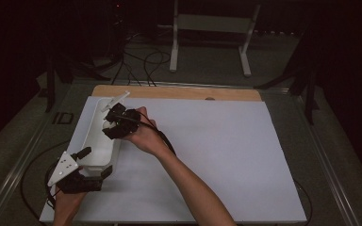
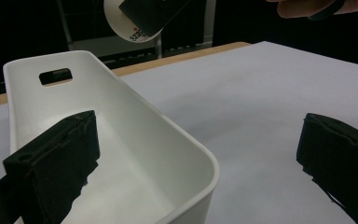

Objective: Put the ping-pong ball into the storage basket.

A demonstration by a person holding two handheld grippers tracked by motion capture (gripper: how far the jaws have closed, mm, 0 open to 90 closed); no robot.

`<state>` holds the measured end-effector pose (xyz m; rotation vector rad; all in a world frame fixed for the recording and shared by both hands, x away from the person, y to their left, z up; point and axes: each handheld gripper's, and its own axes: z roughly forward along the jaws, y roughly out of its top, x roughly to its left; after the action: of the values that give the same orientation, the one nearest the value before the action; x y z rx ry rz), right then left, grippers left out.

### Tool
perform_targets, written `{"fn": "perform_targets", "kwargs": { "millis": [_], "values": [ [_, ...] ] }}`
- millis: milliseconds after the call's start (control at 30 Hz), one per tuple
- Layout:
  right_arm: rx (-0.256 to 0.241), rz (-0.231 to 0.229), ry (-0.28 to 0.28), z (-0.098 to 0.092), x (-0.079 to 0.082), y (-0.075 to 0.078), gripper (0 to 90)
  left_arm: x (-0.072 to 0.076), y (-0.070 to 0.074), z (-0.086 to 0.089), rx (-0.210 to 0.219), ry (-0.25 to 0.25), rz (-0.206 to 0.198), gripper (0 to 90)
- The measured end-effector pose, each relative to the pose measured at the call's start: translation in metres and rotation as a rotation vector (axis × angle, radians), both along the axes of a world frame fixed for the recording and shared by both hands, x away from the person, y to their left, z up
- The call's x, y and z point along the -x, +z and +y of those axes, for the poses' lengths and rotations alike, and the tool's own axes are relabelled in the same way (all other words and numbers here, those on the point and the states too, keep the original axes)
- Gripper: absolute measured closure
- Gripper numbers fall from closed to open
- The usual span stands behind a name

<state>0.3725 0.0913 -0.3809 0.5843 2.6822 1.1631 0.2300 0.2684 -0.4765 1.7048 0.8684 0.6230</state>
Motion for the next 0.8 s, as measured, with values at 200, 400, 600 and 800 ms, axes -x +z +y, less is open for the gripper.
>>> {"fn": "perform_targets", "kwargs": {
  "millis": [200,400,600,800],
  "values": [
    [0.001,0.007,0.009,0.005,0.001,-0.001,50.4,0.0,0.0,0.0,-0.001,0.001,-0.002,0.0],
    [-0.002,0.015,0.014,0.009,0.002,0.0,50.4,0.0,0.0,0.001,0.001,0.001,-0.004,0.0],
    [-0.001,0.016,0.02,0.013,0.002,-0.001,50.4,0.0,0.001,0.001,0.003,0.003,-0.005,0.0],
    [0.004,0.021,0.022,0.016,0.002,-0.002,50.3,0.0,0.001,0.001,0.003,0.001,-0.006,0.0]
  ]
}}
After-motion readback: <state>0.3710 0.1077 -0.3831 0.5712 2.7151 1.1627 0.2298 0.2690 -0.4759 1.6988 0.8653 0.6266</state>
